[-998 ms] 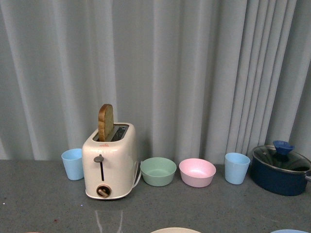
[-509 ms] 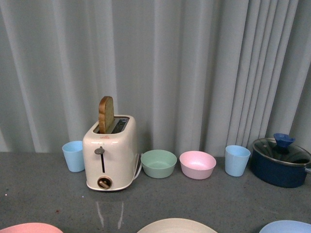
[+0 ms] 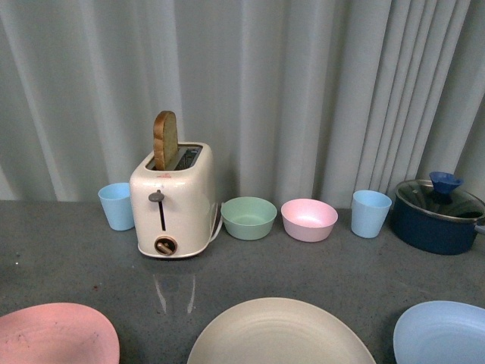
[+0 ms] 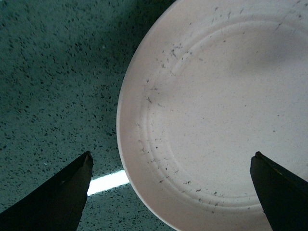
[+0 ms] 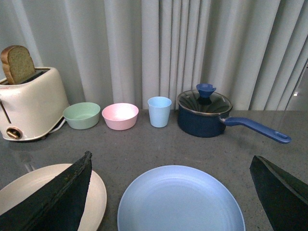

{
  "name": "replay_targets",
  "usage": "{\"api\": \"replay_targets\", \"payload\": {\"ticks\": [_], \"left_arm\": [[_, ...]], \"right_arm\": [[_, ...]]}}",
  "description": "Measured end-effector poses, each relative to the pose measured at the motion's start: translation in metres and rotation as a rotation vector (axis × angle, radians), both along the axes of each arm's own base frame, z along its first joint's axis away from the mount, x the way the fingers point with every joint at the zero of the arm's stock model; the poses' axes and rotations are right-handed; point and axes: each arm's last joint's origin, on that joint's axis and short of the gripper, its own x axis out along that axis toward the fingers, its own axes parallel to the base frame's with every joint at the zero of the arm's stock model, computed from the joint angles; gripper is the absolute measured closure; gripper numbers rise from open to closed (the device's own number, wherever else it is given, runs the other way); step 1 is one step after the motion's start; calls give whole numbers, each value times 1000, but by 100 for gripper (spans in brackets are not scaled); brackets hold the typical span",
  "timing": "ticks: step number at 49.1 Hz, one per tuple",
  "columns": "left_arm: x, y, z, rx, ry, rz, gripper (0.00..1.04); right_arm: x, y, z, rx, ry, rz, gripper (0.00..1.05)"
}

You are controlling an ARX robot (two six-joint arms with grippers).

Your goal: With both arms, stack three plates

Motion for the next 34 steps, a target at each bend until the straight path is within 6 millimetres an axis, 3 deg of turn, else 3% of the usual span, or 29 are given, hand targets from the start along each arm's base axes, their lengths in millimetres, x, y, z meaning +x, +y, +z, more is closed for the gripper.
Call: {"api": "replay_targets", "payload": {"ticks": [19, 34], "left_arm": [[13, 6, -34, 28, 111, 21, 7], [17, 7, -46, 85, 115, 25, 7]], "right_arm": [[0, 0, 0, 0, 0, 0, 7], [0, 0, 0, 0, 0, 0, 7]]}}
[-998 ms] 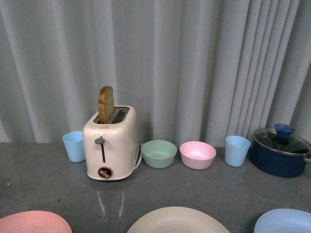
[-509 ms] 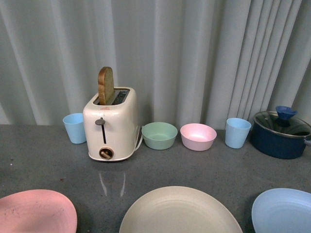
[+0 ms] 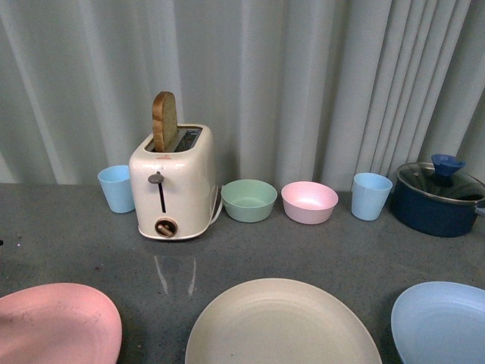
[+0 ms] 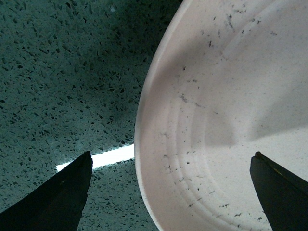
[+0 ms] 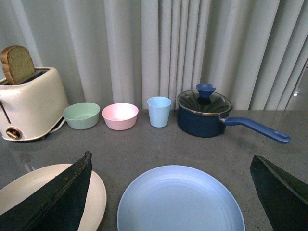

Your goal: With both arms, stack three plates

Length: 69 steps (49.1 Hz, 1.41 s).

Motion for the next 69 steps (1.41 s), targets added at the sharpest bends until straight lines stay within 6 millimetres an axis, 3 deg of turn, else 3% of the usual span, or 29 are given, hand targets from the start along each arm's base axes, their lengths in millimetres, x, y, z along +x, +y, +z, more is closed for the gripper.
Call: {"api": "replay_targets", "payload": {"ticks": [9, 26, 36, 54, 69], "left_arm": [[-1, 1, -5, -10, 11, 3, 7], [0, 3, -14, -8, 17, 19, 75], [2, 2, -10, -41, -10, 28, 100], [3, 5, -4, -71, -4, 32, 100], [10, 13, 23, -159, -5, 70, 101]], "right_arm": [[0, 0, 0, 0, 0, 0, 7], [0, 0, 0, 0, 0, 0, 7], [0, 0, 0, 0, 0, 0, 7], [0, 0, 0, 0, 0, 0, 7], [0, 0, 0, 0, 0, 0, 7]]}}
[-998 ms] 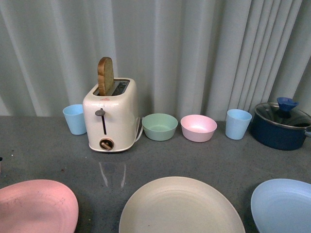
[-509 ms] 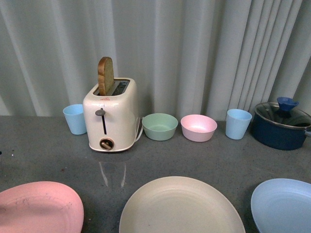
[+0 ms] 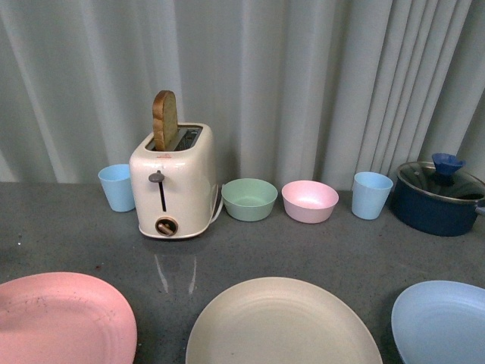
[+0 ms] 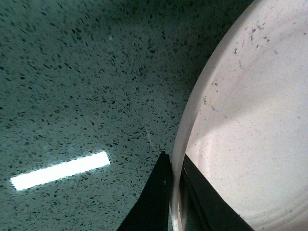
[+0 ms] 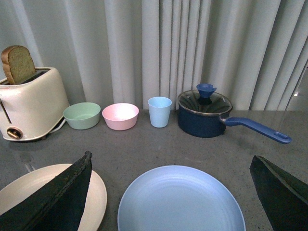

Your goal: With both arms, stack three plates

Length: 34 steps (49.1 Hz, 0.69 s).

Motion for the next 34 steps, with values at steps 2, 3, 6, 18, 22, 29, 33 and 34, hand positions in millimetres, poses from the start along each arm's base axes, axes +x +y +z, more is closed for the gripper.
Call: {"api": "replay_targets", "payload": {"ticks": [2, 3, 6, 18, 22, 29, 33, 34], "left_arm": [[2, 0, 6, -15, -7, 10, 101], [2, 0, 8, -20, -8, 13, 101], [7, 0, 20, -34, -14, 31, 101], [21, -14, 67, -70, -87, 16, 101], [23, -22, 85, -97, -125, 6, 101], [13, -49, 113, -126, -190, -60, 101], [4, -69, 118, -131, -199, -109, 101], [3, -72, 118, -132, -199, -116, 101]], "right_arm": [[0, 0, 0, 0, 0, 0, 7], [0, 0, 0, 0, 0, 0, 7], [0, 0, 0, 0, 0, 0, 7], [0, 0, 0, 0, 0, 0, 7], [0, 0, 0, 0, 0, 0, 7], [0, 0, 0, 0, 0, 0, 7], [0, 0, 0, 0, 0, 0, 7], [0, 0, 0, 0, 0, 0, 7]]}}
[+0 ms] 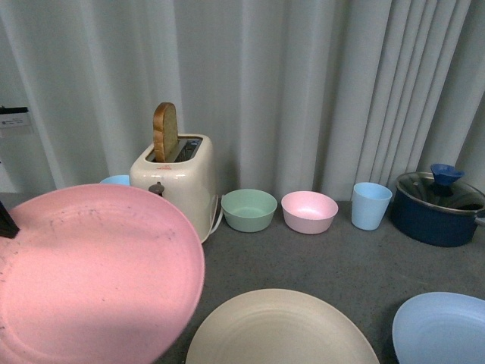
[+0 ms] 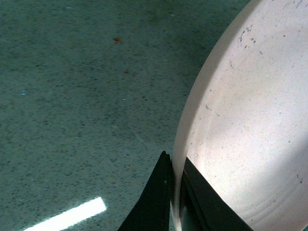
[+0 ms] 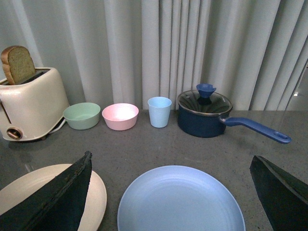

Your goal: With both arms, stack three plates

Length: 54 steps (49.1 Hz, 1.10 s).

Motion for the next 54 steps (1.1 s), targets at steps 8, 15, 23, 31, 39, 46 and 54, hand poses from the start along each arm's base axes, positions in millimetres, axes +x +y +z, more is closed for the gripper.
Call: {"api": "replay_targets", "payload": {"ticks": [8, 15, 23, 31, 39, 46, 54], "left_arm": [[-11, -42, -5, -6, 8, -102, 101], [-13, -75, -12, -19, 18, -155, 101], [-13, -107, -17, -19, 26, -188, 101], [-2, -134, -29, -21, 60, -196, 101], [12, -149, -38, -11, 77, -182, 101], [21, -161, -44, -7, 77, -173, 101], [27, -175, -55, -8, 97, -176, 101]], "right_arm": [[0, 0, 0, 0, 0, 0, 7], [0, 0, 0, 0, 0, 0, 7], [0, 0, 0, 0, 0, 0, 7], [0, 0, 0, 0, 0, 0, 7], [0, 0, 0, 0, 0, 0, 7], [0, 0, 0, 0, 0, 0, 7], [0, 0, 0, 0, 0, 0, 7]]}}
